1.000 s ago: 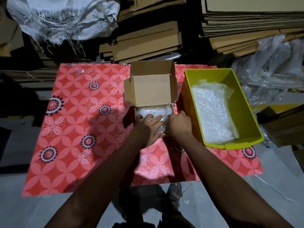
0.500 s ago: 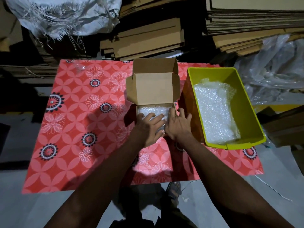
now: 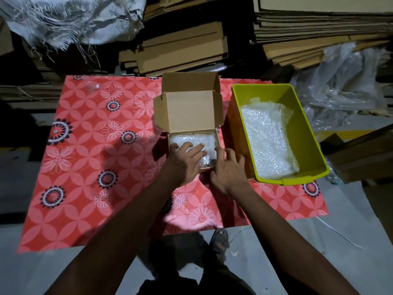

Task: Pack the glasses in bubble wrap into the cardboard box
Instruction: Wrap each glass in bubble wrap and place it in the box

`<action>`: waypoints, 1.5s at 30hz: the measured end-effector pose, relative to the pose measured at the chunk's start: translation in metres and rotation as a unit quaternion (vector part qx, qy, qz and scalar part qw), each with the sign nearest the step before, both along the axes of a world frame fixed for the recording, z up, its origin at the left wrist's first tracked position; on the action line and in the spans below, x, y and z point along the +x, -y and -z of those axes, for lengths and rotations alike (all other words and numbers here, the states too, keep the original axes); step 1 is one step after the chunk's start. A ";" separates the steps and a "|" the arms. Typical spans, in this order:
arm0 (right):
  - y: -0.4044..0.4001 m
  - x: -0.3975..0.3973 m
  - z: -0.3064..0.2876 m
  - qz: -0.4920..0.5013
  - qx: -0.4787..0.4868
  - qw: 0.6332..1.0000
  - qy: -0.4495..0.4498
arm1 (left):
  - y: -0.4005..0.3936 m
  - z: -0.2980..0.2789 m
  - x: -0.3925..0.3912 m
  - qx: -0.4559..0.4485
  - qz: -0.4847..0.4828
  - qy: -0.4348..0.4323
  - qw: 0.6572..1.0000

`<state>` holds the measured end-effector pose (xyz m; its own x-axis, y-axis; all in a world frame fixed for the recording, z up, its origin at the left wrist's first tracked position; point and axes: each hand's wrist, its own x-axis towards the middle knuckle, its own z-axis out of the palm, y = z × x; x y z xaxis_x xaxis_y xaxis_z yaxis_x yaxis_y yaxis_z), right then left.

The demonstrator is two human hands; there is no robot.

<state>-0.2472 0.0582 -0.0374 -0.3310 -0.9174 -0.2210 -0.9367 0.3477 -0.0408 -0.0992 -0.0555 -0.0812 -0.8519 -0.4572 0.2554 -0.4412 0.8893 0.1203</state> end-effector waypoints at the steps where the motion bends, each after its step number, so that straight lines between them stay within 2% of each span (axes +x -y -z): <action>1: 0.002 -0.001 0.001 0.009 0.012 1.000 0.008 | 0.000 -0.001 0.000 -0.003 0.002 -0.002 1.000; 7: 0.008 -0.005 -0.011 0.011 0.045 0.995 0.092 | 0.001 0.003 0.003 -0.015 0.015 -0.025 0.999; 12: -0.004 -0.004 -0.022 0.012 -0.073 0.996 0.052 | 0.004 0.005 0.001 -0.018 0.017 -0.032 0.999; 16: 0.001 -0.002 -0.009 -0.029 -0.011 1.000 -0.005 | 0.001 0.004 0.001 -0.016 0.021 -0.029 0.999; 20: 0.008 -0.009 -0.005 -0.025 0.042 0.998 0.039 | 0.001 0.002 0.002 -0.014 0.014 -0.016 1.000; 23: 0.010 -0.018 -0.008 -0.013 -0.034 0.995 0.090 | 0.001 0.003 0.002 -0.012 0.011 -0.012 1.000; 25: 0.021 -0.025 -0.010 -0.011 -0.079 0.994 0.075 | 0.001 0.003 0.001 -0.010 0.008 -0.007 1.000; 28: 0.037 -0.029 -0.006 -0.042 -0.039 0.998 0.015 | 0.001 0.001 0.001 -0.004 0.008 0.000 1.000; 32: 0.046 -0.024 0.001 -0.014 -0.030 0.999 0.027 | 0.001 -0.001 0.001 -0.005 0.004 0.017 1.000; 35: 0.057 -0.023 0.004 -0.008 0.014 0.999 0.030 | 0.001 -0.003 0.001 -0.004 0.001 0.027 1.000; 38: 0.059 -0.024 0.004 0.014 0.035 0.995 0.091 | 0.001 -0.004 0.003 -0.002 0.002 0.026 1.000; 40: 0.054 -0.025 0.002 0.029 -0.010 0.992 0.126 | 0.000 -0.003 0.003 0.003 0.009 0.013 1.000; 43: 0.051 -0.028 -0.005 0.020 -0.112 0.986 0.119 | 0.003 -0.002 0.003 0.003 0.010 0.006 1.000; 45: 0.053 -0.028 -0.006 0.008 -0.084 0.991 0.100 | 0.002 -0.002 0.003 0.005 0.010 0.003 1.000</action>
